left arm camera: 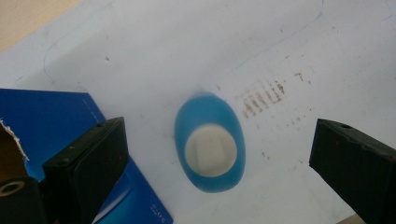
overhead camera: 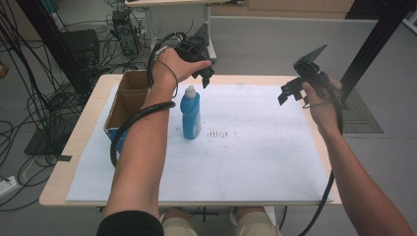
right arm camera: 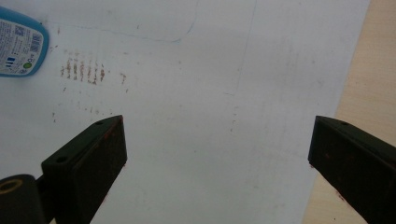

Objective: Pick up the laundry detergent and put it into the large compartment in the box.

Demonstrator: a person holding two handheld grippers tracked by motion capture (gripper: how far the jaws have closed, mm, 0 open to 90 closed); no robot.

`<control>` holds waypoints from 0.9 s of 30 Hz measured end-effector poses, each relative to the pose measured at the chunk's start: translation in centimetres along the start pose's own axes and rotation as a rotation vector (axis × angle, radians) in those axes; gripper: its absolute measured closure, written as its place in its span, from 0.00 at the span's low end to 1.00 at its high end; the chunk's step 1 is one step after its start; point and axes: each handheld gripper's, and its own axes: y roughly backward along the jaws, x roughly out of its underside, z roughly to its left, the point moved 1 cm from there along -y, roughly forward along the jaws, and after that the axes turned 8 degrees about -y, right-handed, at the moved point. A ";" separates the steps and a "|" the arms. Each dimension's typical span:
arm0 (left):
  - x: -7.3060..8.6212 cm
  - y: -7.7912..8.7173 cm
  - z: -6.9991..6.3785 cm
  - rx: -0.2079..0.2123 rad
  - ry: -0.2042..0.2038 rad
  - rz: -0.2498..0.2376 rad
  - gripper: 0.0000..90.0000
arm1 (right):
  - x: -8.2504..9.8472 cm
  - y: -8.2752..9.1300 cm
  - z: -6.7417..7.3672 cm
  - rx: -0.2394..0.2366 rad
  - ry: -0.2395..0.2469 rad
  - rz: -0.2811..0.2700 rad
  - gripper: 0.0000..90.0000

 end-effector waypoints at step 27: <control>0.2 -1.6 -0.2 -0.018 0.034 0.020 0.06 | 0.3 -0.4 0.0 -0.005 0.002 0.006 0.05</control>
